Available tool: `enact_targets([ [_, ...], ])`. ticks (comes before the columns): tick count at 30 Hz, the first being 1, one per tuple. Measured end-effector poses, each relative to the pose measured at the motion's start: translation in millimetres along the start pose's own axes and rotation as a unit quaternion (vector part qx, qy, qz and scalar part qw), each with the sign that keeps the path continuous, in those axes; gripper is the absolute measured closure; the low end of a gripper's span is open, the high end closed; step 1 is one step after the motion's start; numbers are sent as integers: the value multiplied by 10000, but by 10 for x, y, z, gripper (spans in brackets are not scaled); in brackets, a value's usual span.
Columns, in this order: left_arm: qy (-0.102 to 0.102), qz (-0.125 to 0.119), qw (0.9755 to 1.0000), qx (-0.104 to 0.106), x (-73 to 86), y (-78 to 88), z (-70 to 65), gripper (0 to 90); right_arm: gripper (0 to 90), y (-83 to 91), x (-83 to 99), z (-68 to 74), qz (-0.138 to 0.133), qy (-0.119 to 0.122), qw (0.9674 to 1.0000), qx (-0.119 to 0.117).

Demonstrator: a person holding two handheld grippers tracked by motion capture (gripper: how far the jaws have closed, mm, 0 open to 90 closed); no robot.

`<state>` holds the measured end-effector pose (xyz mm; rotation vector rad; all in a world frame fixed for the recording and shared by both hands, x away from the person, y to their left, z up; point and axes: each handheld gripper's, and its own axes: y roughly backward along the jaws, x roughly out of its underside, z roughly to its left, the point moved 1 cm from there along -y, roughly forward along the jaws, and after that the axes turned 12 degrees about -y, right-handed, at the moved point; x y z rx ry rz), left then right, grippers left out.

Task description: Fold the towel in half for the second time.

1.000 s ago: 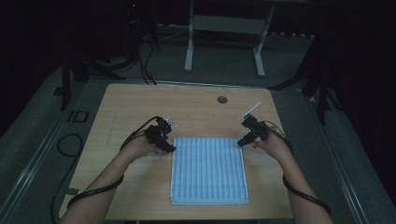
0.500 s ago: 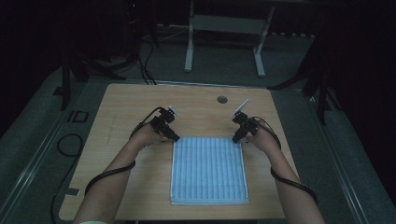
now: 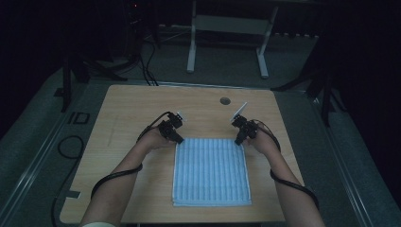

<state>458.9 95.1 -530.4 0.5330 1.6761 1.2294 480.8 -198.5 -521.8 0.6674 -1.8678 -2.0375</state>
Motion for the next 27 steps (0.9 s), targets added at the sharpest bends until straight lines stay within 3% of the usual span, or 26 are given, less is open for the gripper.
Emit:
enact_targets([
  [5,35,-213,9995,-209,-50,187,47,872,837,125,-38,-39,-257,-77,9996,-3],
  [6,24,-335,9988,-364,-96,309,51,873,837,242,-64,-58,-428,-99,9990,-4],
  [7,24,-335,9988,-364,-96,309,51,873,837,242,-64,-58,-428,-99,9990,-4],
  [8,-91,-424,9978,-500,-155,459,41,873,837,385,-88,-52,-624,-64,9980,62],
  [9,-91,-424,9978,-500,-155,459,41,873,837,385,-88,-52,-624,-64,9980,62],
  [10,-188,-546,9961,-664,-203,625,26,872,837,541,-106,-41,-805,-17,9967,103],
  [11,-188,-546,9961,-664,-203,625,26,872,837,541,-106,-41,-805,-17,9967,103],
  [12,-183,-664,9945,-791,-217,757,6,872,836,719,-105,1,-996,48,9949,165],
  [15,-211,-747,9932,-866,-203,850,-33,872,835,861,-79,42,-1199,150,9925,168],
  [16,-213,-813,9928,-857,-177,906,-69,872,833,973,-19,99,-1361,238,9903,159],
  [17,-254,-863,9922,-857,-148,945,-113,872,833,973,-19,99,-1361,238,9903,159],
  [18,-356,-927,9909,-909,-77,1006,-217,871,830,1063,73,164,-1511,337,9878,178],
  [19,-356,-927,9909,-909,-77,1006,-217,871,830,1063,73,164,-1511,337,9878,178],
  [20,-411,-955,9904,-910,-25,1034,-287,871,828,1143,215,236,-1690,482,9844,109],
  [21,-494,-1009,9896,-902,48,1059,-375,871,828,1143,215,236,-1690,482,9844,109],
  [23,-554,-1045,9896,-817,172,1069,-505,870,824,1188,397,308,-1838,641,9808,98],
  [24,-632,-999,9903,-732,271,1047,-597,870,826,1189,549,359,-1911,690,9791,-16],
  [25,-632,-999,9903,-732,271,1047,-597,870,826,1189,549,359,-1911,690,9791,-16],
  [26,-668,-1027,9902,-675,370,1008,-702,869,826,1146,715,426,-1950,792,9776,-57],
  [27,-668,-1027,9902,-675,370,1008,-702,869,826,1146,715,426,-1950,792,9776,-57],
])
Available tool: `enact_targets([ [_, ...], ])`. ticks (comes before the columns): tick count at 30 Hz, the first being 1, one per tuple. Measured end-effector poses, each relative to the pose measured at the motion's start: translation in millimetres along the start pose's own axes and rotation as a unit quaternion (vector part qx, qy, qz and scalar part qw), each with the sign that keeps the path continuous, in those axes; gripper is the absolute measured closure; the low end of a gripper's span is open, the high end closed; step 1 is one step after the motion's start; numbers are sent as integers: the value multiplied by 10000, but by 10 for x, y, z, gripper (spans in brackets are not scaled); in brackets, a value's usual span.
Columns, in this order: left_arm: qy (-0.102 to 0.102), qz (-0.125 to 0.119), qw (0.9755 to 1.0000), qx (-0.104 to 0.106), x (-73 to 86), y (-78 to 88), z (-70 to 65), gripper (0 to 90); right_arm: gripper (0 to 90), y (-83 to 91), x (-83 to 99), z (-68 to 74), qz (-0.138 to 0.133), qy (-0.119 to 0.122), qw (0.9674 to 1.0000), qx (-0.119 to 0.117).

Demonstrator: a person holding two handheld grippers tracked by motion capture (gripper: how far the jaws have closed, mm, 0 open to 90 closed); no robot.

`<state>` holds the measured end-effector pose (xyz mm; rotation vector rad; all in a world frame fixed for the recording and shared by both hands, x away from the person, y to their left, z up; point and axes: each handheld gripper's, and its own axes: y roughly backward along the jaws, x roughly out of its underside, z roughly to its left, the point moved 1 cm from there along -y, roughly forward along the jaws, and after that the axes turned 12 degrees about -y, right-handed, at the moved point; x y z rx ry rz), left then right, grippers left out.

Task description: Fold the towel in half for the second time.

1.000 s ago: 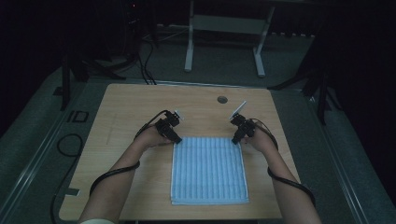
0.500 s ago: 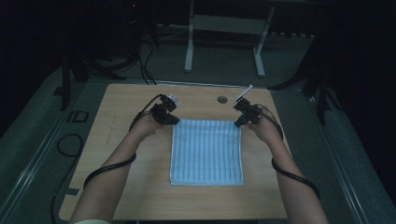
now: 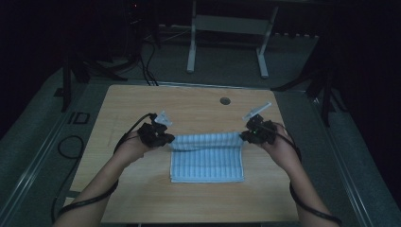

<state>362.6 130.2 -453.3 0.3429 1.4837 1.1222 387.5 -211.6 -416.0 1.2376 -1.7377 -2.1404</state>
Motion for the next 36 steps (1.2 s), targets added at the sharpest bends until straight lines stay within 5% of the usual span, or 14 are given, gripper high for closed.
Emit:
enact_targets([
  [5,-193,124,9993,293,182,-68,-308,867,827,-110,464,274,176,175,9997,-92],
  [7,-289,155,9988,361,253,-83,-460,867,829,-137,574,322,199,138,9996,-142],
  [13,-270,198,9970,698,352,-93,-635,854,809,-208,784,424,311,145,9992,-196],
  [17,-381,354,9950,849,412,-36,-775,706,670,-232,975,470,459,98,9983,-351],
  [22,-325,302,9969,653,367,65,-733,696,715,-73,959,431,234,15,9994,-239],
  [26,-290,291,9977,538,287,-10,-675,696,772,-88,840,424,151,29,9997,-205],
  [32,-238,575,9959,654,186,-471,-552,685,812,-587,629,417,474,24,9987,-198],
  [36,-122,791,9948,633,225,-639,-460,685,811,-767,595,369,645,-58,9978,-170],
])
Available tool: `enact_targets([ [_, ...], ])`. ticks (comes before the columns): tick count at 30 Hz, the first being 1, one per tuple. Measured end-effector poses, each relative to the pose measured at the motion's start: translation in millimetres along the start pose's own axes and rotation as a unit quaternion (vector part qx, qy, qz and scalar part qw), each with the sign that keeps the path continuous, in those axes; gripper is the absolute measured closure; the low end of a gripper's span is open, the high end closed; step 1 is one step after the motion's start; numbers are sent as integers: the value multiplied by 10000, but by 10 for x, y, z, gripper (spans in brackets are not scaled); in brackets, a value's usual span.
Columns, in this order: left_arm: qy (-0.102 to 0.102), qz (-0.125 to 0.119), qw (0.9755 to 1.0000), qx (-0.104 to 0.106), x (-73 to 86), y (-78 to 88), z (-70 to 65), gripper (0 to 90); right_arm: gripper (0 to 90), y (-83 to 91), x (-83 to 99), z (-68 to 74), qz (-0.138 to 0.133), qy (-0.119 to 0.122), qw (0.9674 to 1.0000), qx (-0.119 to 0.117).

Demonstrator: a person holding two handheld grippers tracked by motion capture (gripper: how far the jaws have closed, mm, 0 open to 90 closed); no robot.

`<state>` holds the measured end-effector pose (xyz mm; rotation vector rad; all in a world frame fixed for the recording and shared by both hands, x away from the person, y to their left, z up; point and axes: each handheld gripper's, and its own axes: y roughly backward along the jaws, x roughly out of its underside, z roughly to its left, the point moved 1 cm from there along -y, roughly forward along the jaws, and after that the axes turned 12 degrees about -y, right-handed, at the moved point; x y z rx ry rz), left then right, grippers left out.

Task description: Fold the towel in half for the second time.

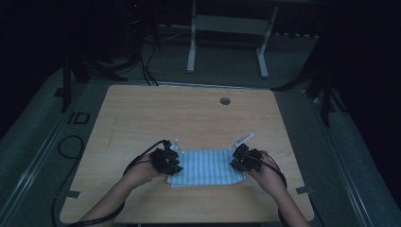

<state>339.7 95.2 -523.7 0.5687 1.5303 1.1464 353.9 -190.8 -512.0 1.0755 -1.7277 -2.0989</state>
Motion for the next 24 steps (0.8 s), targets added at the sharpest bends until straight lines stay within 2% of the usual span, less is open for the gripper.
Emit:
enact_targets([
  [1,114,-3,9999,37,14,-61,54,685,810,-108,-27,-44,132,-100,9999,-39],
  [2,137,-10,9999,71,18,-79,75,685,810,-142,-34,-57,165,-103,9998,-45],
  [6,243,-36,9996,119,19,-103,176,685,808,-202,-93,-123,123,-212,9996,-129],
  [12,306,43,9995,17,-26,-133,329,681,803,-259,-241,-176,158,-177,9997,-7],
  [13,321,51,9995,-18,-37,-141,384,681,803,-284,-308,-208,178,-214,9996,36],
  [22,433,95,9989,-145,-64,-165,637,681,802,-370,-521,-325,225,-451,9987,-37],
  [24,460,106,9988,-159,-68,-170,660,681,802,-378,-539,-334,218,-471,9986,-54],
])
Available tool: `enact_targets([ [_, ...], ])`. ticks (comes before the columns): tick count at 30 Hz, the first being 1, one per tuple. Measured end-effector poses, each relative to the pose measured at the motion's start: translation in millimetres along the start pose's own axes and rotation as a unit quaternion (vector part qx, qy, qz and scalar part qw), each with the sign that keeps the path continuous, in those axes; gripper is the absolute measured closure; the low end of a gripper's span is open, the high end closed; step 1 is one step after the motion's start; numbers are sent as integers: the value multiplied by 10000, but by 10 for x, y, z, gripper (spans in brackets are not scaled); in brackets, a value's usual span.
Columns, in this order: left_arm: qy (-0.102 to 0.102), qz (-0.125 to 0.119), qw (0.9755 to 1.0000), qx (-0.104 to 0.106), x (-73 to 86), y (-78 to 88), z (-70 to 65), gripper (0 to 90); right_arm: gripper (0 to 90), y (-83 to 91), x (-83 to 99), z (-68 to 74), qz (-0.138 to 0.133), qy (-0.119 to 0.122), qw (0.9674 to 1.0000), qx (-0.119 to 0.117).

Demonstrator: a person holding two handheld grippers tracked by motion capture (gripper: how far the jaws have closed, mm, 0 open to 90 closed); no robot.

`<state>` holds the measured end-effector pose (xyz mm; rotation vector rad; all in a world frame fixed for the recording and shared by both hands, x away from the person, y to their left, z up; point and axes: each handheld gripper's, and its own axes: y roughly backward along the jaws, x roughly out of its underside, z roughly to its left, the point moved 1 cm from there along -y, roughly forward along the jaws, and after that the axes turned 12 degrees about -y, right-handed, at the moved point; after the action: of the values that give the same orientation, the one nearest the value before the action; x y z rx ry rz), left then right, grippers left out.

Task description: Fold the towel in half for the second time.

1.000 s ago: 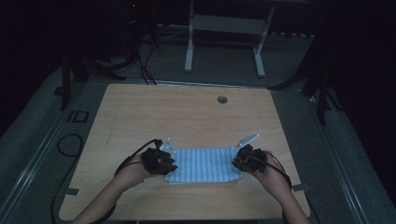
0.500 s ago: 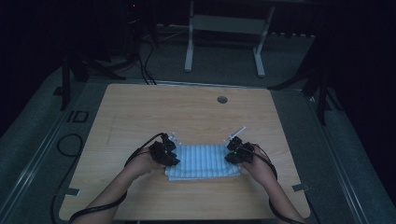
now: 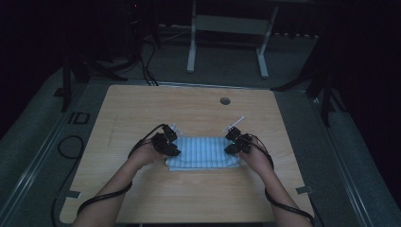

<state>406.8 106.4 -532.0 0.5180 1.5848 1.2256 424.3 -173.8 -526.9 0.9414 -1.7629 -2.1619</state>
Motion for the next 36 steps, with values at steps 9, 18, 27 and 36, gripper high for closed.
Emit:
enact_targets([
  [9,224,-53,9997,-21,-3,-17,220,680,790,-70,-199,-27,26,-80,9999,61],
  [18,340,-64,9992,-183,-46,73,246,479,497,-6,-276,-20,-40,-192,9995,-253],
  [27,486,-565,9971,-146,-56,162,129,173,184,164,-250,-85,-502,-263,9946,-867],
  [36,591,-702,9955,-238,103,156,48,29,126,134,-87,-41,-912,94,9931,-725],
])
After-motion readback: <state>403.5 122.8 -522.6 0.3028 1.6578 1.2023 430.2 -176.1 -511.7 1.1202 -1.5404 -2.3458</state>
